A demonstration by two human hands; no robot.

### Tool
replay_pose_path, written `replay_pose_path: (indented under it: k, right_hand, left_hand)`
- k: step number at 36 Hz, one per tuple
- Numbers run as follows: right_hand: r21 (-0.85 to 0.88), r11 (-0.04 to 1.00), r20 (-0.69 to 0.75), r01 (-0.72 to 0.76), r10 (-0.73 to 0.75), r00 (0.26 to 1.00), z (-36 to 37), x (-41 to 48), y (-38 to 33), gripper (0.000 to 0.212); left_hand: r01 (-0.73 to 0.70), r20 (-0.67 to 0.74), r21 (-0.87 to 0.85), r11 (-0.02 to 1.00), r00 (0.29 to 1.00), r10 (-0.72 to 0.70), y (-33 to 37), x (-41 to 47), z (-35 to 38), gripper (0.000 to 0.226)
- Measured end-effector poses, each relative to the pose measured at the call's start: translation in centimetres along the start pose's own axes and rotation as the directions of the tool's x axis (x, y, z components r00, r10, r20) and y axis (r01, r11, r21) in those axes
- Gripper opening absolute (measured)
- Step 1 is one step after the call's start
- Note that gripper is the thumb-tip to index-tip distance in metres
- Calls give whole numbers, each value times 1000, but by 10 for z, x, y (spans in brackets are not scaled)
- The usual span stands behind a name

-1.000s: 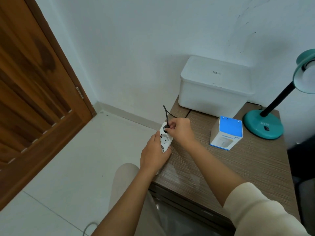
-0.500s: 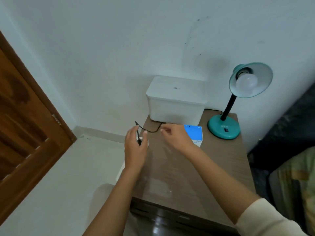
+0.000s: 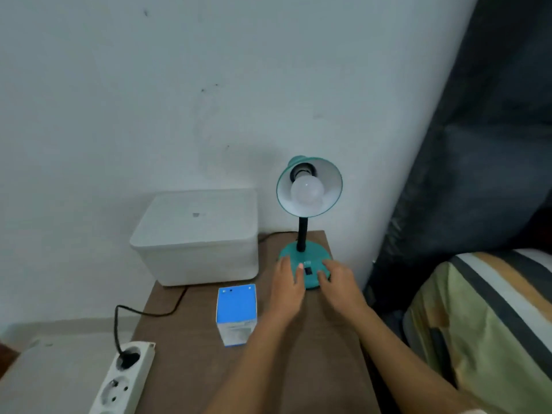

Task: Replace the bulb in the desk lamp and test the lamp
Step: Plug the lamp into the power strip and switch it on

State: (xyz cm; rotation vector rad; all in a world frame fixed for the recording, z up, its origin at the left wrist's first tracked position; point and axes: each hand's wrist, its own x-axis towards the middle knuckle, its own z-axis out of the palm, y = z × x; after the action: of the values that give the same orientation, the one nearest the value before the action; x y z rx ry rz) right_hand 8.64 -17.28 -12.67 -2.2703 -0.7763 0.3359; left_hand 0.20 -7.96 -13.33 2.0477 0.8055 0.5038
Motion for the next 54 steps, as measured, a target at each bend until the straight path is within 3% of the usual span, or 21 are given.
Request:
replay_pose_path:
  k: [3, 7, 13, 21, 27, 54]
  right_hand:
    - [45, 997, 18, -58, 57, 998, 14, 18, 21, 22]
    - [66, 994, 48, -91, 88, 995, 31, 36, 32, 56]
    - [100, 990, -67, -96, 103, 992, 55, 47, 41, 71]
    - [-9, 997, -136, -82, 80, 988, 64, 47, 46, 71]
    - [5, 997, -120, -71, 71, 990, 63, 50, 50, 75]
    - [40, 995, -196, -87, 93, 976, 68, 52, 51, 67]
  left_hand:
    - [90, -29, 30, 996, 996, -89, -26, 15, 24, 43]
    - [194, -80, 60, 979, 979, -189, -50, 34, 40, 56]
    - [142, -131, 244, 959, 985, -113, -70, 41, 56, 77]
    - [92, -111, 371, 924, 992, -54, -72, 37, 58, 87]
    - [95, -81, 386, 918, 994, -69, -75, 37, 59, 74]
    - [85, -79, 366, 927, 995, -60, -76, 38, 57, 73]
